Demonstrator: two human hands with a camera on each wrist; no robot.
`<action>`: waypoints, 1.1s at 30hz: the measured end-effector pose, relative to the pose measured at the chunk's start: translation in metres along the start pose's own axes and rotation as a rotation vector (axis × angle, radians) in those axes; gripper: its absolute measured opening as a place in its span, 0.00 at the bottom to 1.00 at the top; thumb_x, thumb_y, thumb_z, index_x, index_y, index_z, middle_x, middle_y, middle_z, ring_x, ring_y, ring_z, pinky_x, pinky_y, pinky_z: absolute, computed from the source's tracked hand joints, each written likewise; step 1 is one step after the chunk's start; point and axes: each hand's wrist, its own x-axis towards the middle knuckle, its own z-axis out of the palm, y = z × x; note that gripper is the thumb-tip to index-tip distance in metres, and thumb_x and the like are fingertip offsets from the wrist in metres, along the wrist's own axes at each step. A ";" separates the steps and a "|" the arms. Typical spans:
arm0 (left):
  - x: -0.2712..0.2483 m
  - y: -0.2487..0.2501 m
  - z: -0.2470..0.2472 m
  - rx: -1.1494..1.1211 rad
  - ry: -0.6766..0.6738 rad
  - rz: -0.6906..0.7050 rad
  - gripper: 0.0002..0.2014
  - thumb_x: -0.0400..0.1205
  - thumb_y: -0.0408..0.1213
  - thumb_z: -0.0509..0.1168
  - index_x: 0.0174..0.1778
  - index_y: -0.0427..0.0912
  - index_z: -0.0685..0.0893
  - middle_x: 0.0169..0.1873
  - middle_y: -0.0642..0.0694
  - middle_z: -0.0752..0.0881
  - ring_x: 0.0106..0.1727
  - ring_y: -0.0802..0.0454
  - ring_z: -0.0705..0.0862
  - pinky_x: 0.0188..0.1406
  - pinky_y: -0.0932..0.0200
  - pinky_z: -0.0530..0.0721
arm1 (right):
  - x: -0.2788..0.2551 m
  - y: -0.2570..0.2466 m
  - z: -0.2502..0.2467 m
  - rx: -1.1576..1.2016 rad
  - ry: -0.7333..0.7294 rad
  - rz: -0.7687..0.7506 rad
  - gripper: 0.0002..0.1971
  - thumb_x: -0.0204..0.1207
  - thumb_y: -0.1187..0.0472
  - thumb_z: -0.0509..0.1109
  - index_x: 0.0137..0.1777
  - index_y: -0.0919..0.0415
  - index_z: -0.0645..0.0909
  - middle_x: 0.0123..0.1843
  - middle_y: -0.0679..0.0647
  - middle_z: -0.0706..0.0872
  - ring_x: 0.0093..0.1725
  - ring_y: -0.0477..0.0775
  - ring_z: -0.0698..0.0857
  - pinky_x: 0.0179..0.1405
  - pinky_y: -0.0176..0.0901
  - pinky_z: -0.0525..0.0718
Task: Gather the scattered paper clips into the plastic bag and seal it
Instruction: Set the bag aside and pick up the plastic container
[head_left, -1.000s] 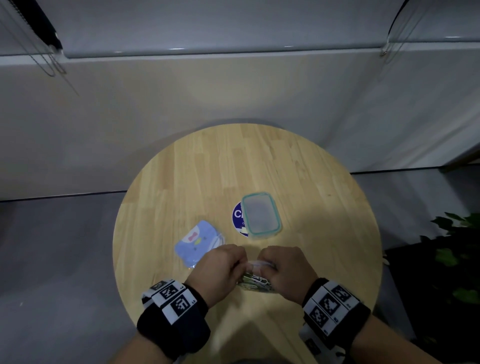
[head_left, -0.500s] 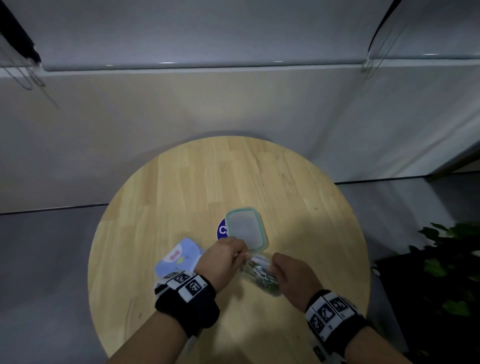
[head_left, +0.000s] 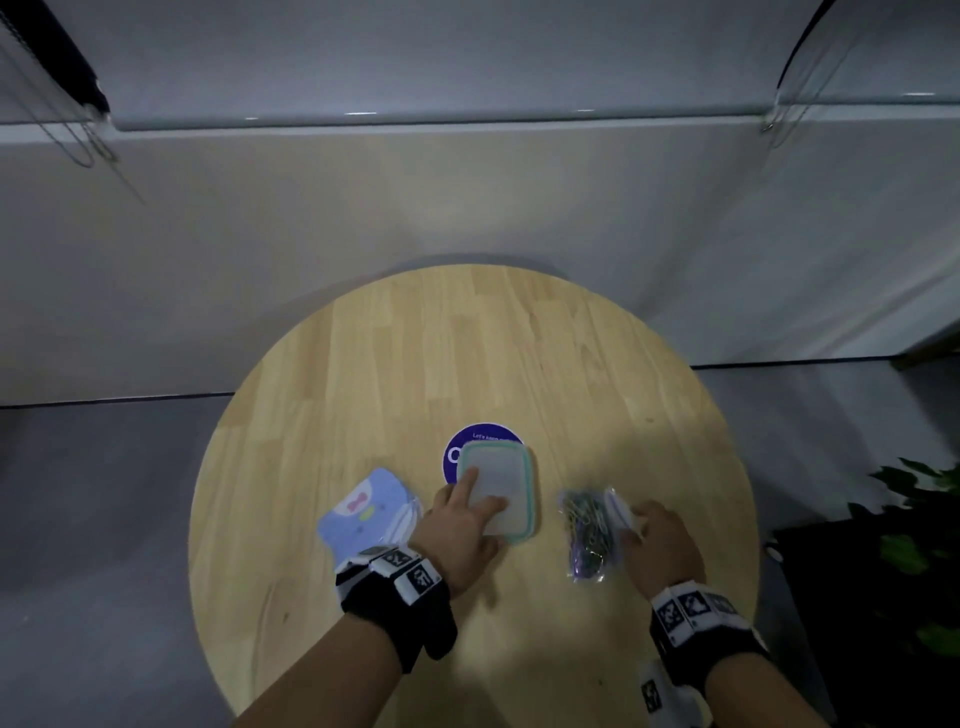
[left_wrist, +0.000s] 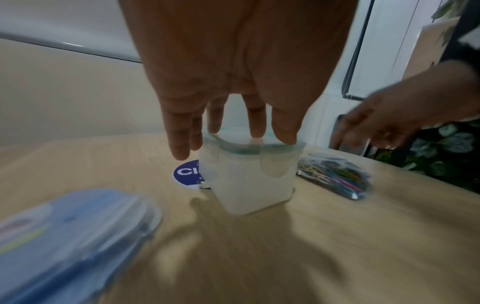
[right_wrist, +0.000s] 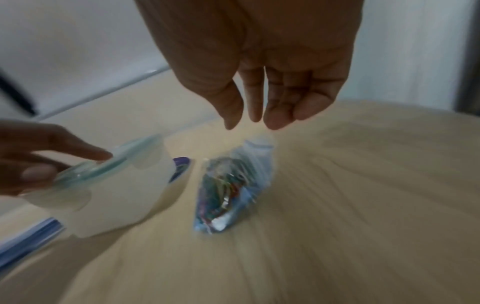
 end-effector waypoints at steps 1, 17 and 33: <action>-0.008 0.001 0.003 -0.020 0.020 0.005 0.22 0.81 0.49 0.60 0.72 0.58 0.70 0.82 0.44 0.53 0.76 0.38 0.63 0.74 0.48 0.68 | -0.004 -0.010 -0.001 0.032 0.053 -0.074 0.11 0.76 0.61 0.66 0.58 0.59 0.78 0.55 0.62 0.82 0.51 0.65 0.84 0.46 0.46 0.79; -0.041 -0.039 0.034 -1.240 -0.087 -0.444 0.11 0.76 0.32 0.72 0.47 0.38 0.76 0.40 0.43 0.82 0.38 0.48 0.83 0.31 0.56 0.85 | -0.048 -0.062 0.053 0.671 -0.744 0.270 0.06 0.81 0.64 0.64 0.42 0.61 0.73 0.40 0.57 0.81 0.30 0.51 0.85 0.27 0.41 0.84; -0.063 -0.030 0.017 -1.147 0.097 -0.191 0.16 0.75 0.25 0.71 0.46 0.49 0.75 0.36 0.48 0.83 0.32 0.56 0.82 0.25 0.68 0.78 | -0.060 -0.065 0.038 0.367 -0.487 0.012 0.19 0.70 0.46 0.74 0.49 0.57 0.72 0.43 0.54 0.81 0.39 0.53 0.81 0.36 0.44 0.81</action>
